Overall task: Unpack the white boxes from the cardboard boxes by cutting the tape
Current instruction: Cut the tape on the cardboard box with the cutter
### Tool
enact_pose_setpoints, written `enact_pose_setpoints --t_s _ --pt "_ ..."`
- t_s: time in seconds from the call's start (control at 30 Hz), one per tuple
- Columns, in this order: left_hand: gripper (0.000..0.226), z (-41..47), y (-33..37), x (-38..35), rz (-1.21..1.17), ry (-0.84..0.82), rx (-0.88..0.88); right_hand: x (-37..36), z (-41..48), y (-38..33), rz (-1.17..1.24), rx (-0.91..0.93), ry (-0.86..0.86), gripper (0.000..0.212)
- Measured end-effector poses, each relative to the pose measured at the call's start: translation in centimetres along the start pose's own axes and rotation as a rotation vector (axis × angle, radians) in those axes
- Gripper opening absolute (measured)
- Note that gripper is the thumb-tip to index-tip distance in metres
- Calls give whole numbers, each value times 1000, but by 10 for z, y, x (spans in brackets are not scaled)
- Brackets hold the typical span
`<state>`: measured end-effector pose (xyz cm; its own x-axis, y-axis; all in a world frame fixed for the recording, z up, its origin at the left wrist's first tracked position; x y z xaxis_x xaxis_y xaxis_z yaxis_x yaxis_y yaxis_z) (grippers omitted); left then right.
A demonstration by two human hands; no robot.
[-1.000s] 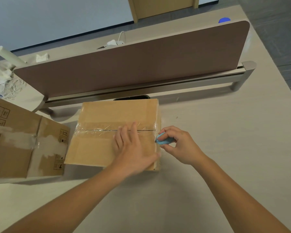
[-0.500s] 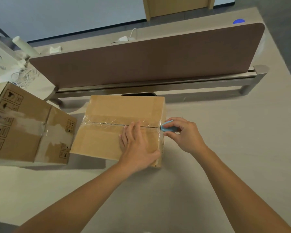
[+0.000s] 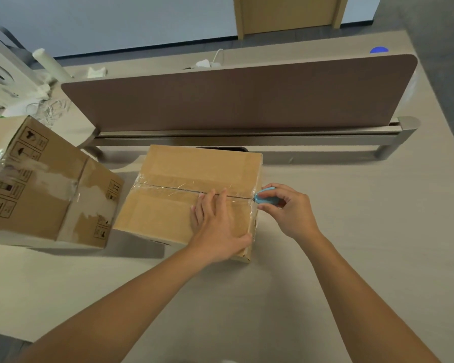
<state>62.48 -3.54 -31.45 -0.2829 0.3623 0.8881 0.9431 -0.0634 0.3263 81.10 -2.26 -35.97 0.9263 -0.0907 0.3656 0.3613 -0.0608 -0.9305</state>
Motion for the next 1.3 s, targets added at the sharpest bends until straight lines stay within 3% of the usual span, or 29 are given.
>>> enact_pose_setpoints --t_s 0.1,0.23,0.33,0.43,0.6,0.77,0.97,1.3 --pt "114 2 1 -1 16 -1 11 4 8 -3 77 -30 -48 25" --pt "110 -1 -7 2 2 -26 -19 20 21 -7 163 -200 4 21" --pt "89 5 -28 19 -61 115 37 21 19 -11 108 -234 -19 19" --pt "74 20 -67 43 -85 281 200 13 14 -21 158 -278 74 17" --pt "96 40 -133 60 -204 188 499 -13 8 -47 132 -304 228 21" --pt "95 46 -147 63 -246 273 524 -37 5 -72 -123 -210 266 32" --pt "70 37 -152 54 -58 415 393 -63 2 -88 -230 -229 184 35" --pt "76 63 -168 61 56 396 46 -80 -53 -91 -247 -320 353 22"
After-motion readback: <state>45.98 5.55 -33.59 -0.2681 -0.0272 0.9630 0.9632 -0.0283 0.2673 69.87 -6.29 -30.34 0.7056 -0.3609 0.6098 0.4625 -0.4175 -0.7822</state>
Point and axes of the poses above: each hand's wrist, its own z-axis towards the middle knuckle, its own x-axis out of the back of the hand, y = z × x, the point moved 2 cm from there along z, towards the middle knuckle, and after that the axes turned 2 degrees about -x, right-handed, at the moved point
